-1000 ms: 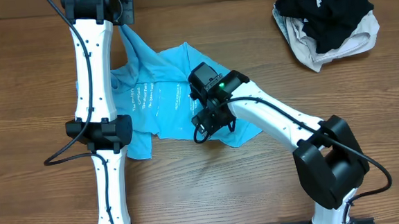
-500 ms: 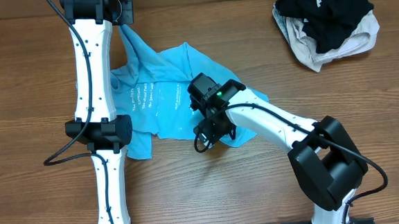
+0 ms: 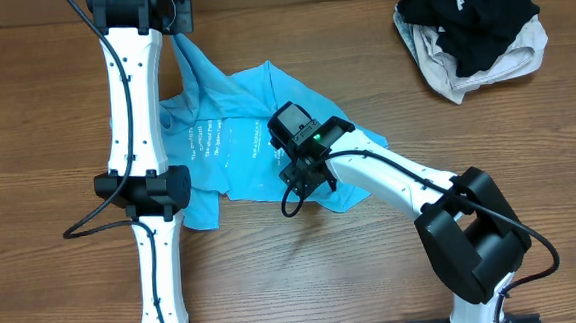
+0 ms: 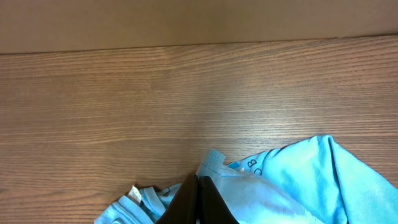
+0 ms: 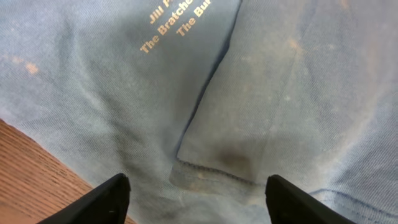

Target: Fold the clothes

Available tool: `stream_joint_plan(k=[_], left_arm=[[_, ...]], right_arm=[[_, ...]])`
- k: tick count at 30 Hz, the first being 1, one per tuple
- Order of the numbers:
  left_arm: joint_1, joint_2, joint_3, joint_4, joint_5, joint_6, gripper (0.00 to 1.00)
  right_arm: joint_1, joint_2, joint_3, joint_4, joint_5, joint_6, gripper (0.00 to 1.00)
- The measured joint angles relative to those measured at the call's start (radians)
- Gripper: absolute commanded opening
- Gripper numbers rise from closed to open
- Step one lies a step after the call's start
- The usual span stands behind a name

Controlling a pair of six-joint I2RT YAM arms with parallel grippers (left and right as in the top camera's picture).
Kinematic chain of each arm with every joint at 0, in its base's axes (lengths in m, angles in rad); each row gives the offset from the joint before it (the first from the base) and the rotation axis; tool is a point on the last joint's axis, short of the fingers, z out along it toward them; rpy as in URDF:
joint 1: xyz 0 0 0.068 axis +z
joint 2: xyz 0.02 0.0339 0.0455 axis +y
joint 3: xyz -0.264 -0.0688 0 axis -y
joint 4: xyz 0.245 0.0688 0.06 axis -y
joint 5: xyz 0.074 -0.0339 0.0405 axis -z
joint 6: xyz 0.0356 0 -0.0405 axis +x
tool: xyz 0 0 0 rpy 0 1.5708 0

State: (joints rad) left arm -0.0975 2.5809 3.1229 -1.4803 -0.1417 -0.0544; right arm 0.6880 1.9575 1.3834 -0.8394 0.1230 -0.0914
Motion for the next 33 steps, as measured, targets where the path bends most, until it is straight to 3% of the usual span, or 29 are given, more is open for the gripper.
stream_joint_plan(k=[11,23,29,33], left_arm=[[0.004,0.000,0.000,-0.002,0.000,0.000,0.04],[0.028,0.000,0.000,-0.009,0.000,0.000,0.04],[0.028,0.000,0.000,-0.009,0.000,0.000,0.04],[0.028,0.000,0.000,-0.009,0.000,0.000,0.04]], right_arm=[[0.000,0.047,0.000,0.069,0.013,-0.036,0.57],[-0.009,0.080,0.000,0.087,0.046,-0.045,0.31],[-0.040,0.081,0.000,0.085,0.050,-0.039,0.04],[-0.061,0.081,0.005,0.064,0.049,-0.014,0.04]])
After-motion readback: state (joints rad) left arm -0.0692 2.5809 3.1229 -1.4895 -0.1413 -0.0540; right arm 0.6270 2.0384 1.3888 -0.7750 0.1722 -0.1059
